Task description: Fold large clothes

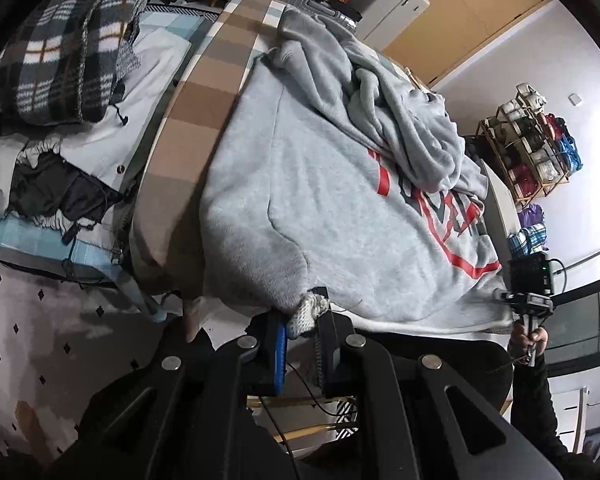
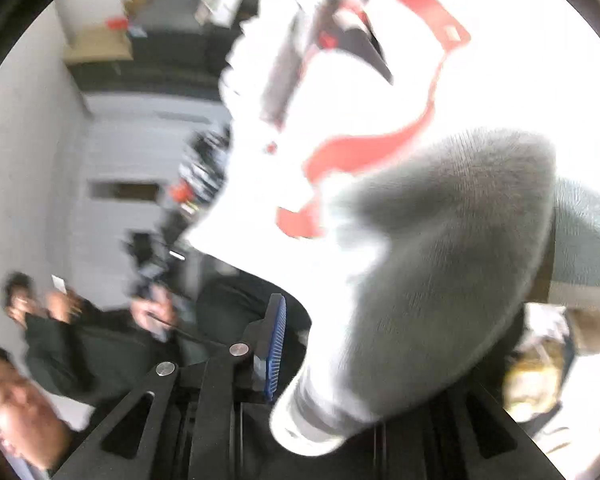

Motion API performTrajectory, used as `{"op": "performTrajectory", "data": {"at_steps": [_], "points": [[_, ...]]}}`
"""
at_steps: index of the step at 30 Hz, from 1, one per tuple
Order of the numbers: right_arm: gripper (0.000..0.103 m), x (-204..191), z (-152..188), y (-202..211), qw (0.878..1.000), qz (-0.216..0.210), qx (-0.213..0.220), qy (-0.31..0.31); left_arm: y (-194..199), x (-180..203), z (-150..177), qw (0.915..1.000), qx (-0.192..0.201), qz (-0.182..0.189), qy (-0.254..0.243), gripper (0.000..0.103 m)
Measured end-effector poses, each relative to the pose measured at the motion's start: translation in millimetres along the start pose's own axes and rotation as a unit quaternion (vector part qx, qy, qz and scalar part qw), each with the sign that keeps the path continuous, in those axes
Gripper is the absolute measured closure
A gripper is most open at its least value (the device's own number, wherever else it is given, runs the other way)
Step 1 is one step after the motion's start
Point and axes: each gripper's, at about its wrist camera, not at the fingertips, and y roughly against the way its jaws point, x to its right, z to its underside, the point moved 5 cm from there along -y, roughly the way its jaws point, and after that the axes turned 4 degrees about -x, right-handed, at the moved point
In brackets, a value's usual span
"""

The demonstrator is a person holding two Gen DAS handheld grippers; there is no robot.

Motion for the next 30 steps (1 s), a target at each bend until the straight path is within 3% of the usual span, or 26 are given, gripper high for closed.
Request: {"op": "performTrajectory", "data": {"at_steps": [4, 9, 19, 24, 30], "points": [[0.082, -23.9, -10.9, 18.8, 0.996, -0.058, 0.066, -0.012, 11.0, -3.2, -10.9, 0.9998, 0.012, 0.009, 0.009, 0.096], [0.083, -51.3, -23.8, 43.1, 0.982, -0.118, 0.146, -0.008, 23.6, -3.4, -28.7, 0.9993, 0.033, 0.008, 0.012, 0.096], [0.083, -79.7, -65.9, 47.6, 0.964, -0.127, 0.231, -0.018, 23.7, -12.7, -61.1, 0.9987, 0.043, 0.003, 0.027, 0.096], [0.083, -77.7, -62.5, 66.2, 0.958, -0.126, 0.257, -0.033, 31.3, -12.9, -63.8, 0.9985, 0.05, 0.002, 0.022, 0.096], [0.083, -97.5, -85.0, 79.2, 0.956, -0.112, 0.271, -0.025, 47.4, 4.1, -101.0, 0.9971, 0.074, -0.011, 0.011, 0.096]]}}
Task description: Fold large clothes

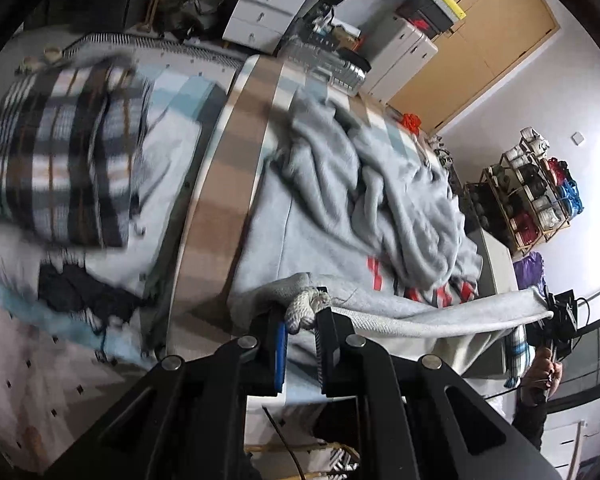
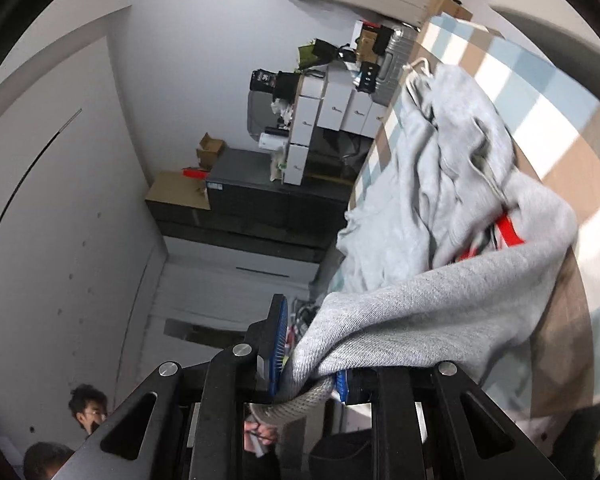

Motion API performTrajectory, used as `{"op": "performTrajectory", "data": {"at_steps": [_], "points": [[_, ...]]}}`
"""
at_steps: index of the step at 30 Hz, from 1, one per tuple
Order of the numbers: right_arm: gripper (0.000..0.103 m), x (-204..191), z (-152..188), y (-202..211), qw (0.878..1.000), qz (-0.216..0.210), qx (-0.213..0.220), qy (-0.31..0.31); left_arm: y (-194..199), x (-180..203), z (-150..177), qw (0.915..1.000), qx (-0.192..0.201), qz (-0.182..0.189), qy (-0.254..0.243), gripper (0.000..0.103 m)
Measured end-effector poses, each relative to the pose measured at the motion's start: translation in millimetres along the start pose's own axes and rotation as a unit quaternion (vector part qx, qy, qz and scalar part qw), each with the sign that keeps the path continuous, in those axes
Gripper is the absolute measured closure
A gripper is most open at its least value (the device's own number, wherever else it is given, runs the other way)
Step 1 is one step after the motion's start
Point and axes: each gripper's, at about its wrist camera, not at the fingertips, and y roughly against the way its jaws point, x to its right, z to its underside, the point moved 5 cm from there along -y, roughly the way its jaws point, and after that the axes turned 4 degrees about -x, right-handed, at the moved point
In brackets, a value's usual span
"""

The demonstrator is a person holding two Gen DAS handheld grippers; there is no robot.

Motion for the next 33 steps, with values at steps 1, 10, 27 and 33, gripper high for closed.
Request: {"op": "performTrajectory", "data": {"at_steps": [1, 10, 27, 33], "points": [[0.083, -2.5, -8.0, -3.8, 1.0, 0.009, 0.004, 0.0, 2.4, 6.6, -10.3, 0.9999, 0.007, -0.006, -0.009, 0.096], [0.082, 58.6, -50.2, -11.4, 0.979, 0.196, 0.045, -0.042, -53.0, -0.8, -62.5, 0.9988, -0.034, -0.034, 0.011, 0.095], [0.0, 22.5, -8.8, 6.9, 0.936, 0.337, -0.017, 0.105, -38.3, -69.4, -22.3, 0.9909, -0.045, -0.117, 0.05, 0.07], [0.0, 45.5, 54.5, -39.9, 0.901, 0.383, -0.133, 0.154, -59.0, -23.8, 9.2, 0.9933, -0.067, -0.093, -0.017, 0.07]]}}
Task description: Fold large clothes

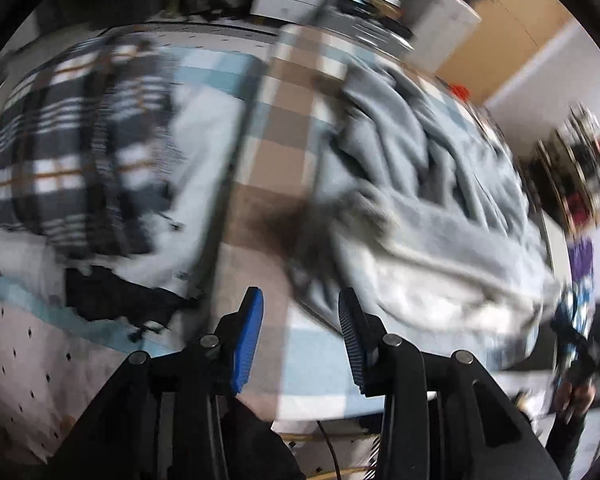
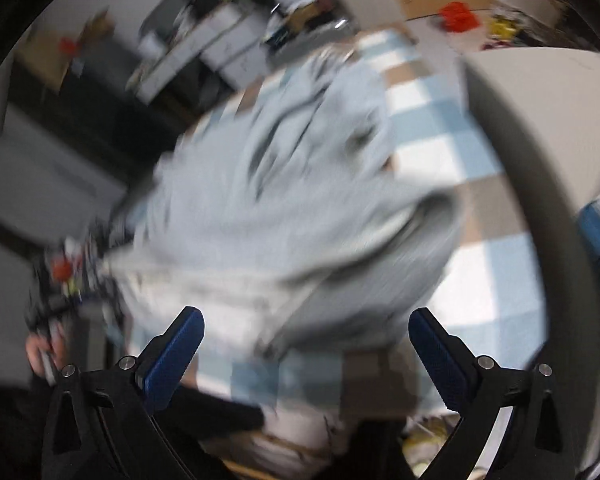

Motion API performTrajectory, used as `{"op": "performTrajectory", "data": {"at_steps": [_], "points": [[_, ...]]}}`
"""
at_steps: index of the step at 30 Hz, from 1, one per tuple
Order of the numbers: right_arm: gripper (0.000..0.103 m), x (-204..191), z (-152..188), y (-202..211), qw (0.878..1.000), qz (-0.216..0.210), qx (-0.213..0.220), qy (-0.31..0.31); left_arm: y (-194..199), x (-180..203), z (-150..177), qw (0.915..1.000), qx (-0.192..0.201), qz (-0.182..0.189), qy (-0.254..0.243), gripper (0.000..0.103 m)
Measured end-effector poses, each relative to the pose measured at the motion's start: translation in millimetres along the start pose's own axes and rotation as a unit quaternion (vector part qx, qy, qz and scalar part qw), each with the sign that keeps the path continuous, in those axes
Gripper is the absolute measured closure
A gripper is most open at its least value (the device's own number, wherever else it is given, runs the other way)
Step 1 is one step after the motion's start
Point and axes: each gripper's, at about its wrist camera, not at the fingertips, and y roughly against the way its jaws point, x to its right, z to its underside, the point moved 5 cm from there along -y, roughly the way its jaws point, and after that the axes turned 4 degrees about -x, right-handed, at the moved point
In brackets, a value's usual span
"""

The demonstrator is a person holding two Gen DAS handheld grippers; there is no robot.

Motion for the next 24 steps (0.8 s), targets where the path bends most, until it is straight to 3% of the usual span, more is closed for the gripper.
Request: {"op": "performTrajectory", "data": {"at_steps": [3, 5, 7, 9, 13, 14, 18, 21, 24], "points": [[0.001, -10.8, -2.7, -19.1, 1.0, -0.028, -0.012, -0.006, -13.0, 28.5, 13.6, 0.9989, -0.017, 0.005, -0.043, 0.07], [0.011, -15.6, -11.4, -28.8, 0.999, -0.04, -0.018, -0.02, -17.4, 43.0, 21.9, 0.9978, -0.023, 0.016, -0.06, 0.07], [0.034, -16.5, -15.4, -37.9, 0.997, -0.051, -0.037, -0.04, -21.5, 57.3, 29.7, 0.9969, -0.025, 0.023, -0.071, 0.07], [0.047, -15.9, -14.3, -47.7, 0.995, -0.055, -0.066, -0.058, -24.4, 68.4, 36.0, 0.9953, -0.03, 0.033, -0.086, 0.07], [0.063, -16.6, 3.0, -60.2, 0.991, -0.028, -0.112, -0.064, -28.4, 80.4, 45.2, 0.9929, -0.031, 0.035, -0.109, 0.07], [0.066, -18.2, 4.7, -60.4, 0.991, -0.029, -0.111, -0.065, -30.1, 83.1, 46.6, 0.9925, -0.032, 0.036, -0.112, 0.07], [0.094, -26.8, 2.0, -69.3, 0.986, -0.076, -0.107, -0.098, -36.9, 88.9, 53.9, 0.9914, -0.043, 0.05, -0.114, 0.07], [0.095, -32.2, -8.4, -64.7, 0.981, -0.126, -0.068, -0.129, -40.0, 89.0, 54.6, 0.992, -0.042, 0.06, -0.103, 0.07], [0.096, -39.6, -24.3, -40.1, 0.978, -0.169, 0.004, -0.124, -41.7, 90.8, 56.6, 0.9919, -0.043, 0.071, -0.097, 0.07]]}}
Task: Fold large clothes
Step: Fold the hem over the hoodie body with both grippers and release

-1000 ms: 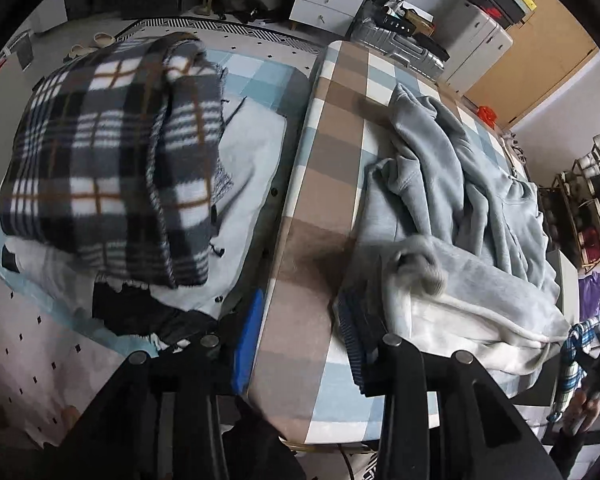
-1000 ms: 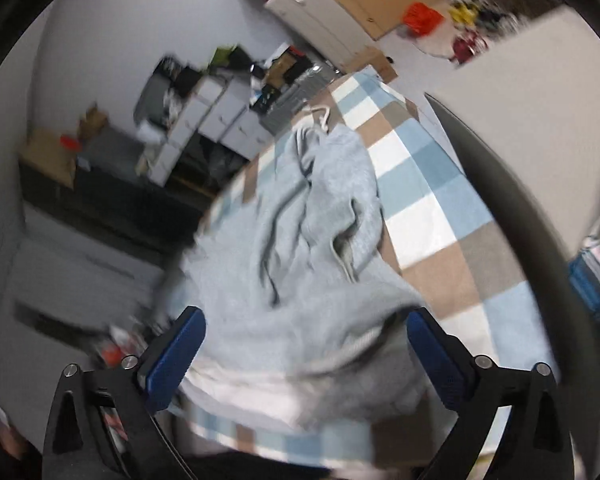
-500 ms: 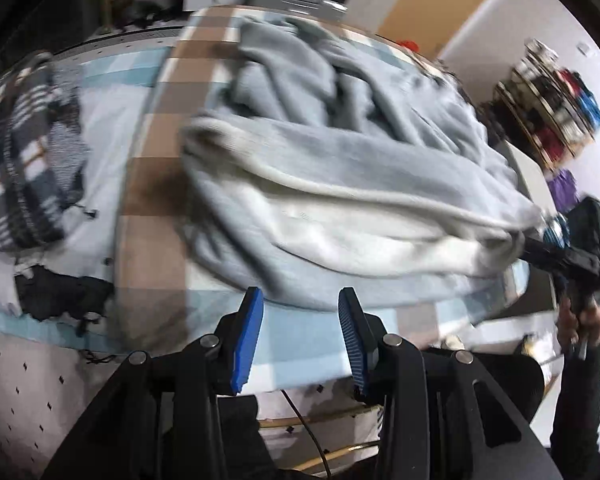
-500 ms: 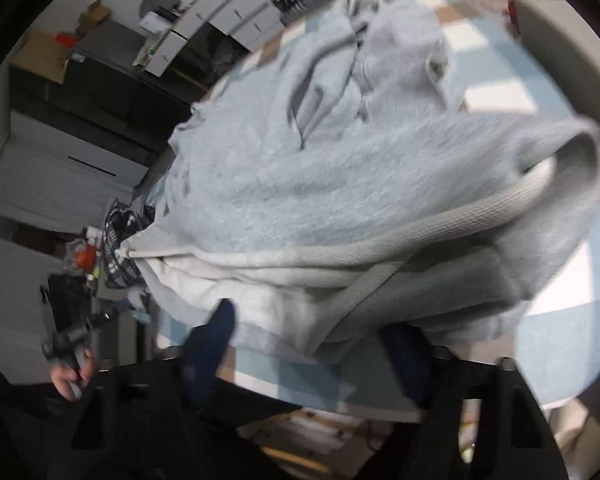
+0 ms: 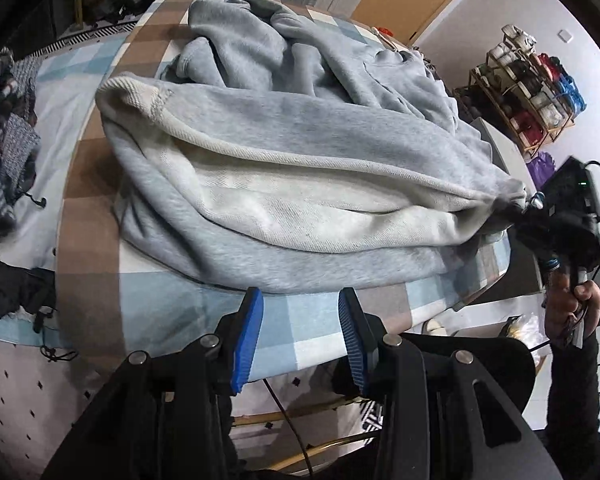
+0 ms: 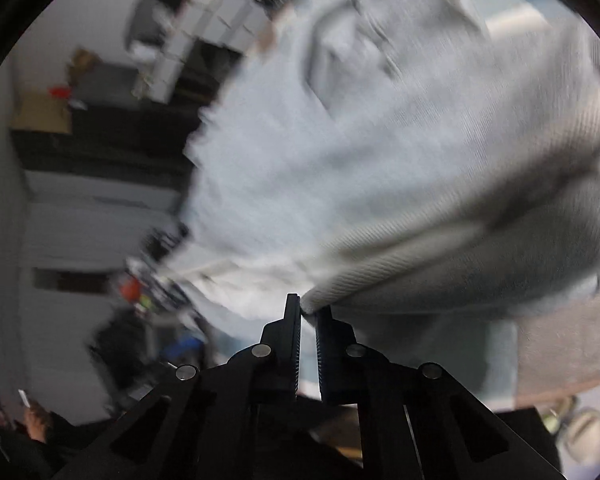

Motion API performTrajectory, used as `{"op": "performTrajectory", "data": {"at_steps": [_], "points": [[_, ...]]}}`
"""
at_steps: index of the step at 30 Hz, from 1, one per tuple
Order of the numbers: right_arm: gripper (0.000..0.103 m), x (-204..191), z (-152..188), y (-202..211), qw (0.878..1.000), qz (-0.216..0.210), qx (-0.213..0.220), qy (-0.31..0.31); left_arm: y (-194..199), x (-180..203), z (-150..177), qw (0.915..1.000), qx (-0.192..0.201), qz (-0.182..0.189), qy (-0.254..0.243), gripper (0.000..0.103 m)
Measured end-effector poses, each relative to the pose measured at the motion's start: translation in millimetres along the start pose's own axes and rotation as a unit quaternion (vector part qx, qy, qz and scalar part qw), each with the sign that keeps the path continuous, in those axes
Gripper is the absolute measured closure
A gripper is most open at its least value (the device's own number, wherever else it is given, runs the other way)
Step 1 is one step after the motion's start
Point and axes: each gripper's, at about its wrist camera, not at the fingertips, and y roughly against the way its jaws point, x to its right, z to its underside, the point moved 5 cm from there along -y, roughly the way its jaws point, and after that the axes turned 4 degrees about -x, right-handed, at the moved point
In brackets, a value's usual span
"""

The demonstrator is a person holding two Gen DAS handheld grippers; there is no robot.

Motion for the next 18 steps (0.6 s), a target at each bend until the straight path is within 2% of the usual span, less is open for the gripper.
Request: {"op": "performTrajectory", "data": {"at_steps": [5, 7, 8, 9, 11, 15, 17, 18], "points": [[0.096, -32.4, -9.5, 32.2, 0.997, -0.045, 0.057, 0.028, -0.7, 1.2, -3.5, 0.9999, 0.006, -0.008, -0.005, 0.07], [0.096, -39.9, -11.6, 39.2, 0.995, -0.063, 0.066, 0.029, -0.3, -1.1, -7.8, 0.9998, 0.009, -0.015, -0.003, 0.07], [0.096, -41.3, -14.3, 42.1, 0.996, -0.058, 0.069, 0.026, 0.9, -3.7, -8.7, 0.9998, 0.012, -0.016, 0.0, 0.07], [0.096, -37.4, -16.6, 44.3, 0.996, -0.043, 0.074, 0.014, 2.5, -7.1, -12.0, 0.9997, 0.018, -0.016, 0.006, 0.07], [0.095, -24.2, -20.9, 39.2, 0.997, -0.042, 0.071, -0.013, 6.1, -16.1, -17.1, 0.9991, 0.029, -0.024, 0.021, 0.07], [0.095, 7.2, -33.0, 41.5, 0.993, -0.068, 0.088, -0.047, 11.5, -36.3, -24.4, 0.9957, 0.043, -0.08, 0.021, 0.07], [0.095, 17.7, -36.8, 37.7, 0.994, -0.036, 0.093, -0.055, 13.7, -50.7, -29.8, 0.9935, 0.045, -0.101, 0.026, 0.07], [0.095, 21.8, -37.1, 33.8, 0.995, -0.025, 0.082, -0.057, 16.2, -58.7, -32.8, 0.9919, 0.051, -0.111, 0.033, 0.07]]}}
